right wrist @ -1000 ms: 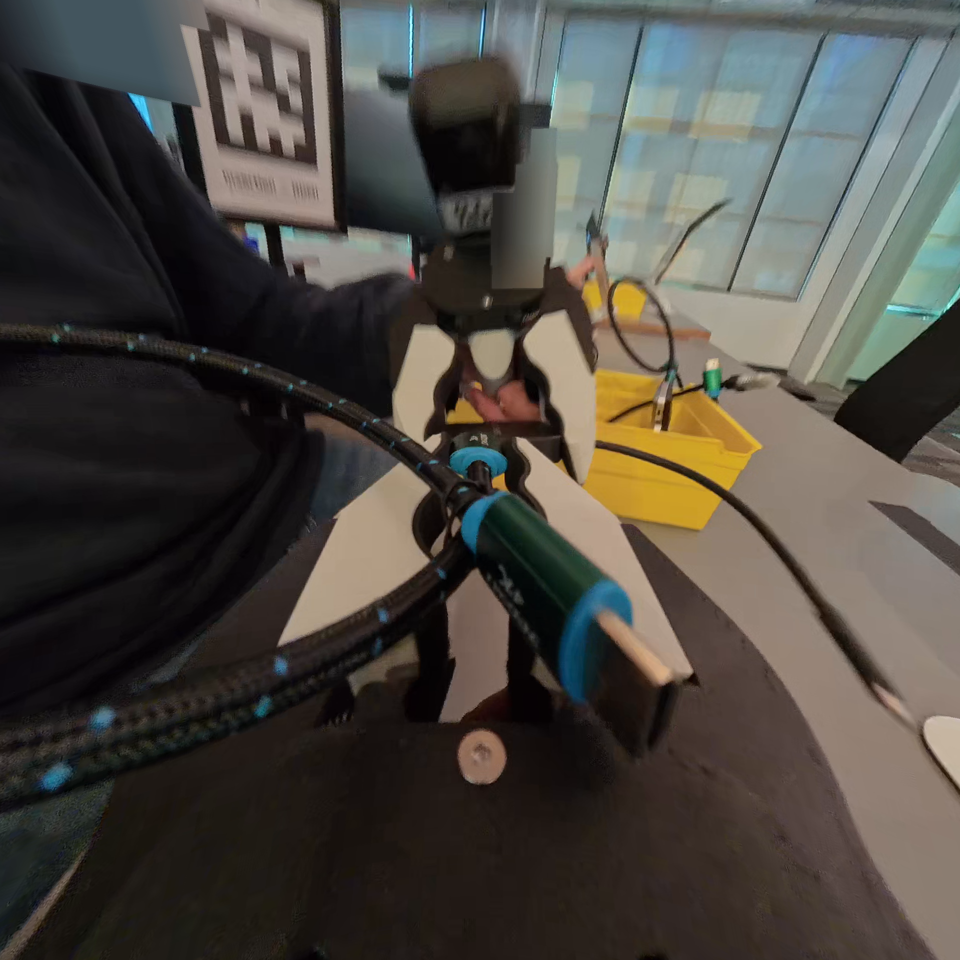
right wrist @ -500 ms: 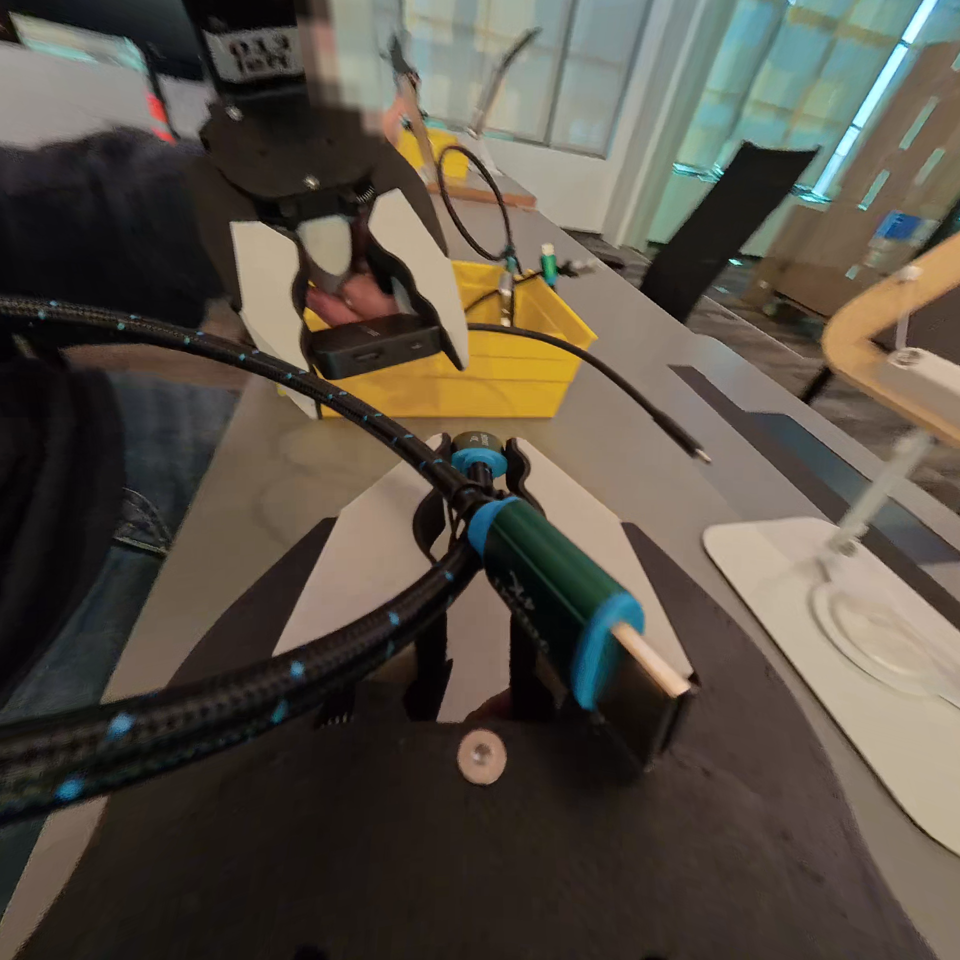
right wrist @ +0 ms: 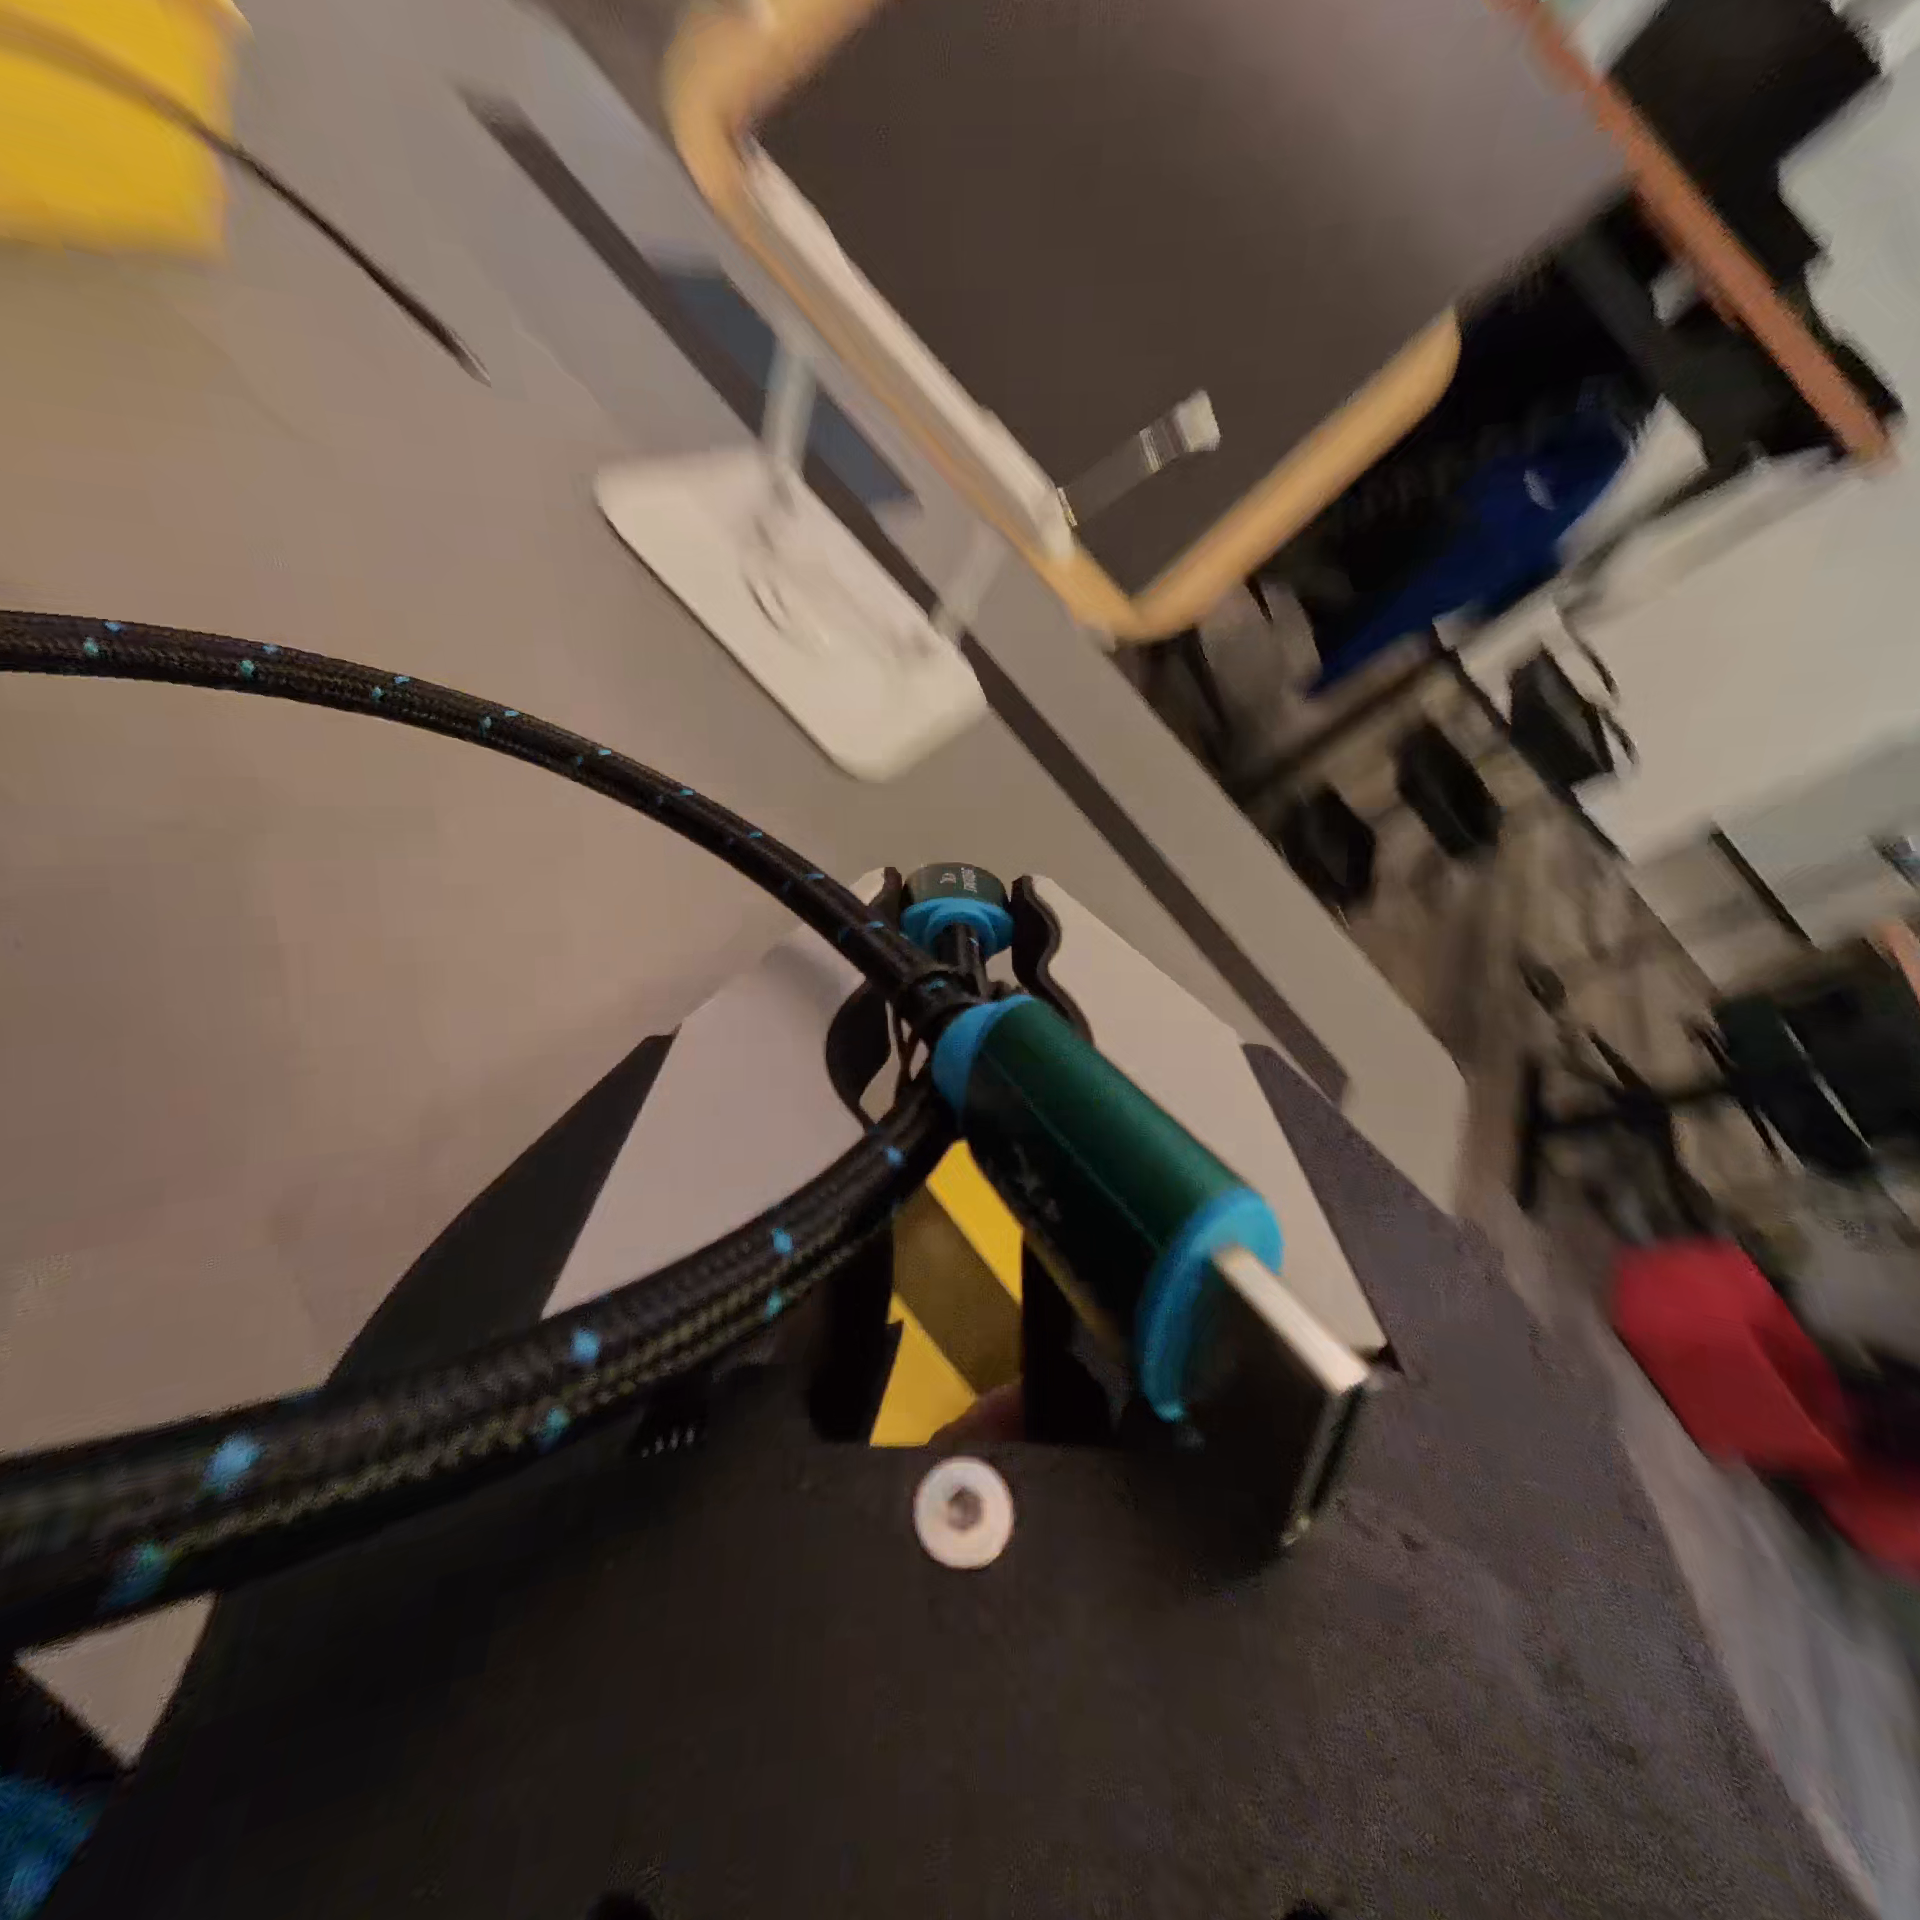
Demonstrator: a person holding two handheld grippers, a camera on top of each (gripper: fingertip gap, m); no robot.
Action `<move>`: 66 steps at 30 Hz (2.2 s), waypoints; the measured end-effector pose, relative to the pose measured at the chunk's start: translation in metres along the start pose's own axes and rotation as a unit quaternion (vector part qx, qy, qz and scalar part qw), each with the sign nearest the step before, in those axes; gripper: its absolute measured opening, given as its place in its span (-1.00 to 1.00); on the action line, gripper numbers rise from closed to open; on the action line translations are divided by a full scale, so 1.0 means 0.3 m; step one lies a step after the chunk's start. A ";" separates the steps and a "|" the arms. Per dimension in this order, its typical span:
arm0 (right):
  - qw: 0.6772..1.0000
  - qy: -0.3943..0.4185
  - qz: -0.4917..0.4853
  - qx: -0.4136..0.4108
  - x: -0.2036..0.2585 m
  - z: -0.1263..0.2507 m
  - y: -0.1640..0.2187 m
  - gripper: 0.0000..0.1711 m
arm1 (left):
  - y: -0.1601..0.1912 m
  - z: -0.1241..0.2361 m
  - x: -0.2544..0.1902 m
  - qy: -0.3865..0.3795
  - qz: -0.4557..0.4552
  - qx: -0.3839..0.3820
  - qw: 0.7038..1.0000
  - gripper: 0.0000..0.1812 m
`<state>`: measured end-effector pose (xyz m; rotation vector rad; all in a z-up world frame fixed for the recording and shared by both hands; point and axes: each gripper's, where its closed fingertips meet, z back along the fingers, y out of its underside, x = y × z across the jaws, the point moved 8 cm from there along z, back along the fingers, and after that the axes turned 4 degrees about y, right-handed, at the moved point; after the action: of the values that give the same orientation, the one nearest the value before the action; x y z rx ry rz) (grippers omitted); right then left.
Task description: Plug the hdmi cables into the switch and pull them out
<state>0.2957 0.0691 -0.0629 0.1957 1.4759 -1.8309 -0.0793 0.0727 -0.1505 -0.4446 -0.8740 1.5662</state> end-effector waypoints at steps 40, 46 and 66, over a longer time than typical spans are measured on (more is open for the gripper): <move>0.950 -0.304 -0.024 -0.071 0.440 -0.135 -0.164 -0.47 | -0.128 -0.087 -0.088 -0.017 -0.073 0.006 0.997 -0.18; 0.886 -0.439 -0.132 -0.075 0.642 -0.288 -0.179 -0.43 | -0.149 -0.113 -0.125 -0.082 -0.156 0.032 0.984 -0.18; 0.879 -0.418 -0.196 -0.120 0.561 -0.270 -0.184 -0.87 | -0.245 -0.094 -0.195 -0.187 -0.257 -0.019 0.948 -0.25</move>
<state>0.1163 0.0663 -0.1391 -0.9699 1.1156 -1.6562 0.0018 0.0234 -0.1255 0.0681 -1.2001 1.1598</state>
